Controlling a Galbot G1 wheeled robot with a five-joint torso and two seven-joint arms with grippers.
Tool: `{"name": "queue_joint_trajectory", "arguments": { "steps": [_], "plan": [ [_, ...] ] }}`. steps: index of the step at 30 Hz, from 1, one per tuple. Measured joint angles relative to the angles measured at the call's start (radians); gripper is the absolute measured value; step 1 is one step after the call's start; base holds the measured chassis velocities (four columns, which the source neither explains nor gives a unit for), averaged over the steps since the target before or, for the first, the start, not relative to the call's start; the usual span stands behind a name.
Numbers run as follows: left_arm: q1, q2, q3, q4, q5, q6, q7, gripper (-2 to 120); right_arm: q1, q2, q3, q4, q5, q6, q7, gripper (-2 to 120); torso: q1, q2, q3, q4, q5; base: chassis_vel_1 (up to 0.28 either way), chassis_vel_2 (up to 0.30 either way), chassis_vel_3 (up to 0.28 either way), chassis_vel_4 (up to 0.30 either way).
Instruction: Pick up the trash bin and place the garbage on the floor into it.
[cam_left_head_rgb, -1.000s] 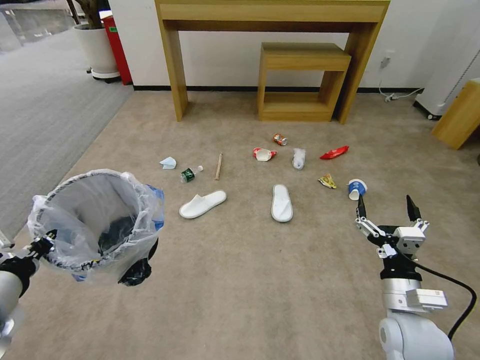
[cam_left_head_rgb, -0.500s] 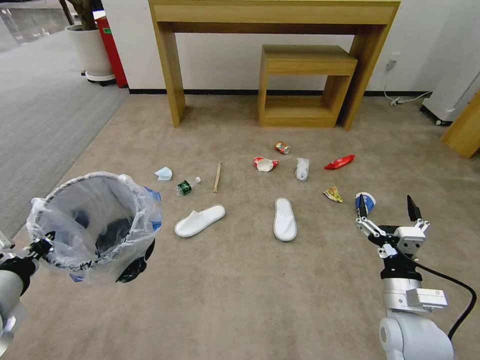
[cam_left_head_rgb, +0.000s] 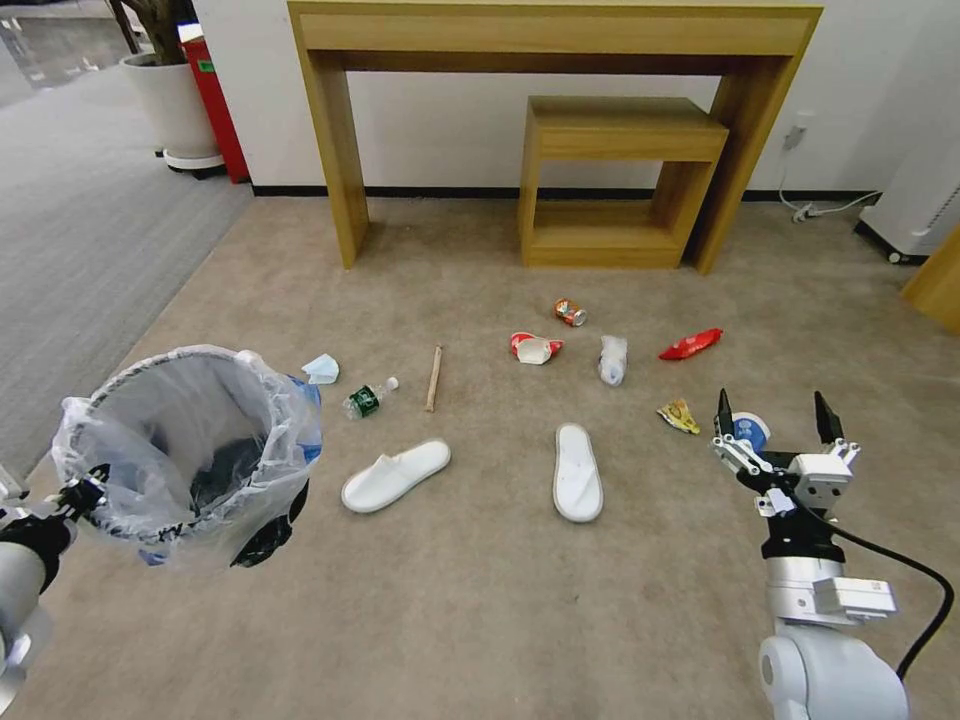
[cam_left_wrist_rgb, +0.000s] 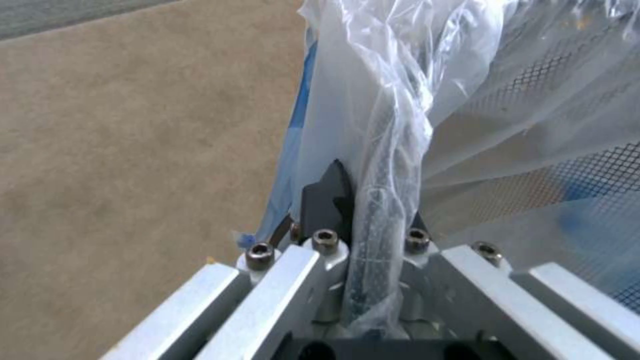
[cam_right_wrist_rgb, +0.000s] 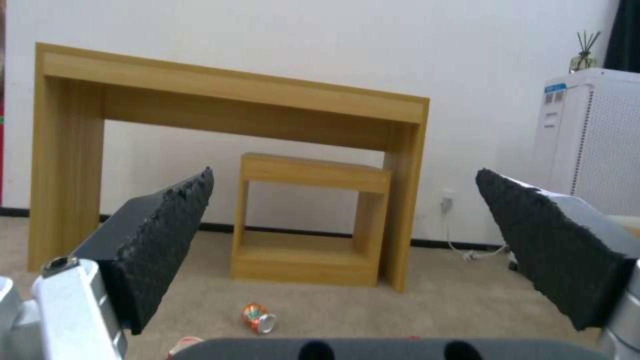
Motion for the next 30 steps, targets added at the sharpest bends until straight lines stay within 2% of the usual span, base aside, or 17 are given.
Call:
{"name": "queue_joint_trajectory", "arguments": {
  "steps": [22,30],
  "plan": [
    [0.007,-0.018,0.012,-0.014,0.014,0.000,0.004,1,-0.001,-0.013,0.000,0.009,0.017,0.003,0.000,100,0.000,0.000,0.000,0.0002,0.0000,-0.011,0.011,0.012,-0.011],
    [0.010,-0.021,0.014,-0.024,0.019,0.000,0.005,1,-0.001,-0.020,0.000,0.010,0.022,0.003,0.000,100,0.000,0.000,0.000,0.0003,0.0002,-0.094,0.096,0.100,-0.092]
  ]
}}
